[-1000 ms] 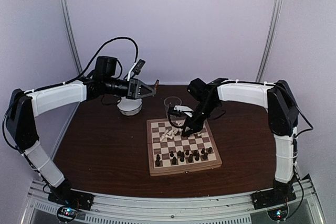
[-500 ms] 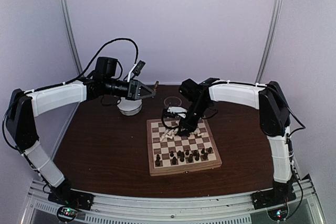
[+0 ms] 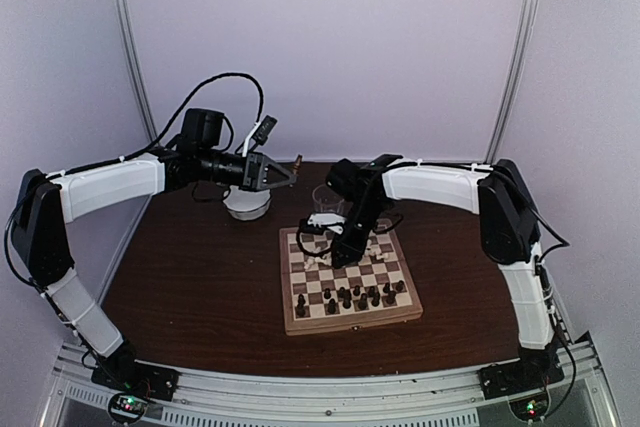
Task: Set up the chess pieces on the board
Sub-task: Place the chess pile on the chessboard.
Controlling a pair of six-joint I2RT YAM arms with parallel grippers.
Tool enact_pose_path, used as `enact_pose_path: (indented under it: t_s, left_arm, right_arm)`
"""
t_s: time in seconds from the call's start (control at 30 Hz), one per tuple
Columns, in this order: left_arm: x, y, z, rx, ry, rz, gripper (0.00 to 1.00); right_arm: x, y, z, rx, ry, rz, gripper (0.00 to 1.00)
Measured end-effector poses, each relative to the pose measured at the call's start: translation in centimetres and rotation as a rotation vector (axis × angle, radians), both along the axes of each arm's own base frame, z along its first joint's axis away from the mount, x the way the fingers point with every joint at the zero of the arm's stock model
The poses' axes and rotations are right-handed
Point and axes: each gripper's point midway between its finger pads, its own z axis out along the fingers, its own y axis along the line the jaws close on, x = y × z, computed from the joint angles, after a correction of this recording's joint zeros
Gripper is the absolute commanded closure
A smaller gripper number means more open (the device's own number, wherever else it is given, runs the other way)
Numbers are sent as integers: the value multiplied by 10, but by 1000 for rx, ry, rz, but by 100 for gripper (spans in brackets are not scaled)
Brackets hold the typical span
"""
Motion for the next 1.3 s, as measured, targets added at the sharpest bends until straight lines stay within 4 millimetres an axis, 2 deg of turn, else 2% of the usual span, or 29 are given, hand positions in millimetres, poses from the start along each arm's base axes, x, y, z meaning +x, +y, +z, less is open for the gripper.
enact_pose_path:
  t_s: [0.43, 0.53, 0.6, 0.67, 0.73, 0.9, 1.0, 1.07, 1.13, 1.23, 1.3]
  left_arm:
    - [-1, 1, -3, 10, 13, -1, 96]
    - [-2, 1, -4, 13, 12, -3, 96]
    - [-2, 1, -5, 17, 11, -3, 95]
    - [-2, 2, -6, 21, 11, -2, 95]
    - [-3, 2, -7, 25, 11, -4, 95]
    - [-12, -5, -7, 23, -2, -44, 95]
    - [-32, -20, -5, 14, -17, -123, 94]
    - [-50, -32, -3, 11, -32, -186, 94]
    - [-66, -41, -4, 13, -46, -240, 95]
    - [-86, -52, -4, 16, -61, -312, 94]
    - [-92, -55, -5, 17, -64, -337, 95]
  right_arm:
    - [0, 2, -1, -13, -13, 0, 71]
    - [-1, 0, 3, -16, -17, 0, 67]
    - [-2, -3, 12, -11, -25, -3, 66]
    - [-2, -9, 31, 11, -33, -10, 65]
    - [-3, -15, 61, 63, -46, -20, 63]
    - [14, -42, 169, 310, -133, -113, 56]
    - [23, -57, 221, 455, -183, -160, 54]
    - [21, -53, 239, 527, -169, -160, 53]
    - [17, -42, 245, 580, -117, -153, 51]
    - [15, -26, 238, 623, -10, -154, 48]
    - [13, -18, 229, 635, 65, -154, 46]
